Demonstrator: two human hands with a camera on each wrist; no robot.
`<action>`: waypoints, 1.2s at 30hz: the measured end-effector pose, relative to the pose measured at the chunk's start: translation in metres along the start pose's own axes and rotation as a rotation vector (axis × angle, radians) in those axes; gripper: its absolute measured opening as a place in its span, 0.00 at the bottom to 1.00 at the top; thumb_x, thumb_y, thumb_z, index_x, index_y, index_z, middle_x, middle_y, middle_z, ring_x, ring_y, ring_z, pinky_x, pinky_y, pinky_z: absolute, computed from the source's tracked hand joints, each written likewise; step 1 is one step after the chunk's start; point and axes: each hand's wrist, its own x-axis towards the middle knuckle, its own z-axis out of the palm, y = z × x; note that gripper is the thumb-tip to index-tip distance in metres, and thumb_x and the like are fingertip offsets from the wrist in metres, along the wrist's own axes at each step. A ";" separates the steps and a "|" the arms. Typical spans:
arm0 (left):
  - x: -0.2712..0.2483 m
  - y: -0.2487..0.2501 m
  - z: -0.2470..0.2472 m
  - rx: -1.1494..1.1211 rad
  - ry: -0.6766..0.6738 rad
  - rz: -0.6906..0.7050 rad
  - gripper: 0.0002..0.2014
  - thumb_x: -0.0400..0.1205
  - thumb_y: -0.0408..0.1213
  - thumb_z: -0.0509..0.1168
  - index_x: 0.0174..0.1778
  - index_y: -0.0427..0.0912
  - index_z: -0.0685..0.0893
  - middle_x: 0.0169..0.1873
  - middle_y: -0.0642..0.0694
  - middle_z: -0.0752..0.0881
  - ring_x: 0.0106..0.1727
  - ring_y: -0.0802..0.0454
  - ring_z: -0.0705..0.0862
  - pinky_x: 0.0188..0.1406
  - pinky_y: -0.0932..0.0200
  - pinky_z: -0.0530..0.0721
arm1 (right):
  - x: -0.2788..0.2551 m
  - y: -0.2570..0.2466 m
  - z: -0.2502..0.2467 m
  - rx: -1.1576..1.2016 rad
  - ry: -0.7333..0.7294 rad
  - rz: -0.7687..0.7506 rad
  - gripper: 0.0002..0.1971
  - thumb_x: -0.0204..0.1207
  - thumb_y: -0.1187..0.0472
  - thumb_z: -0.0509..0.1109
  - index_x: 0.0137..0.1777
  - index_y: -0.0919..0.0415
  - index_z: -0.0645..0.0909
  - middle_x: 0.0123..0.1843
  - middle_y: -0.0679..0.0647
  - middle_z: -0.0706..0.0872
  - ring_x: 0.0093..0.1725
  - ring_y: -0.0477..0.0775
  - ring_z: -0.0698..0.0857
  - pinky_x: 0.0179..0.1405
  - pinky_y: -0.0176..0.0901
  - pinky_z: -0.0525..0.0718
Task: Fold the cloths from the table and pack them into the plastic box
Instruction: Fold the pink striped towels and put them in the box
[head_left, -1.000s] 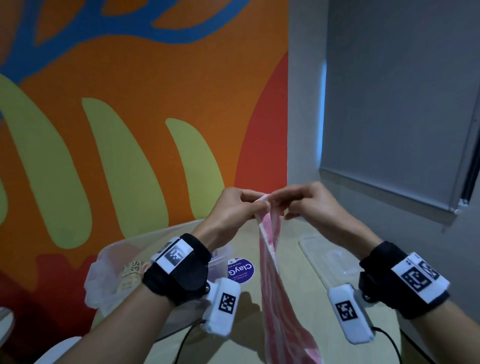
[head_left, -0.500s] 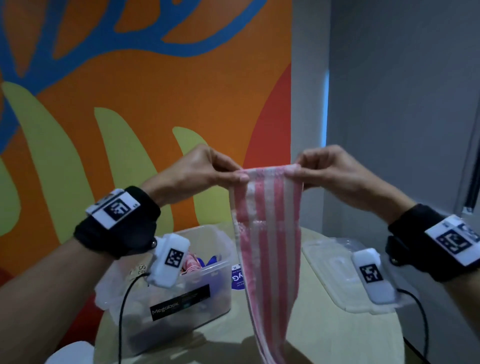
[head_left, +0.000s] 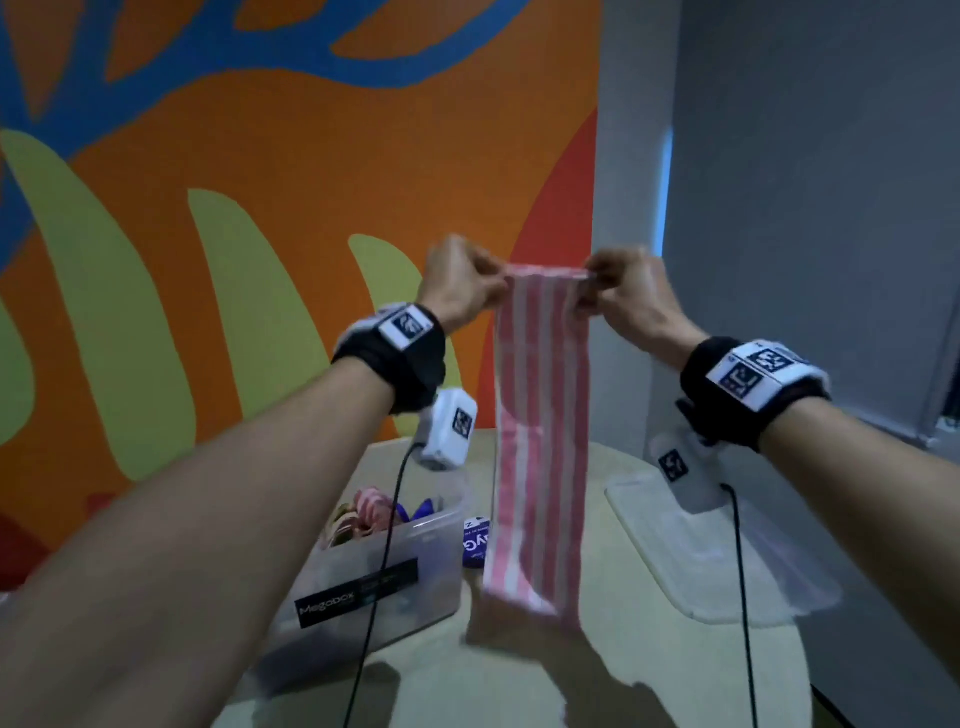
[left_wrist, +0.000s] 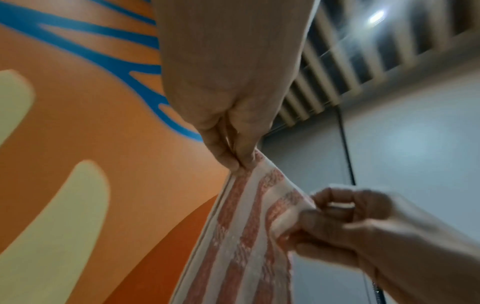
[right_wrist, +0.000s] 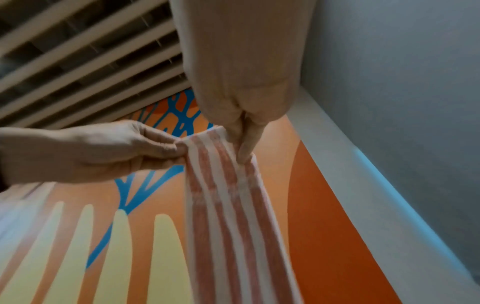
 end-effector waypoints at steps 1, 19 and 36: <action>0.007 0.013 -0.010 -0.020 0.066 0.070 0.03 0.74 0.30 0.78 0.40 0.41 0.96 0.30 0.45 0.92 0.29 0.58 0.87 0.36 0.49 0.92 | 0.001 0.002 -0.002 0.047 0.046 -0.031 0.11 0.73 0.78 0.71 0.40 0.61 0.83 0.35 0.59 0.89 0.39 0.60 0.93 0.41 0.63 0.93; -0.329 -0.127 0.099 0.163 -0.874 -0.154 0.05 0.74 0.40 0.72 0.38 0.44 0.90 0.33 0.49 0.87 0.34 0.51 0.84 0.33 0.56 0.84 | -0.311 0.123 0.088 -0.167 -0.861 0.211 0.03 0.70 0.57 0.79 0.41 0.55 0.89 0.37 0.46 0.90 0.38 0.45 0.87 0.40 0.47 0.84; -0.354 -0.124 0.118 0.154 -0.800 -0.420 0.04 0.79 0.30 0.66 0.43 0.44 0.83 0.43 0.46 0.87 0.45 0.45 0.85 0.39 0.53 0.84 | -0.333 0.130 0.116 -0.261 -0.792 0.314 0.14 0.81 0.56 0.73 0.38 0.64 0.81 0.42 0.50 0.79 0.40 0.54 0.80 0.37 0.43 0.75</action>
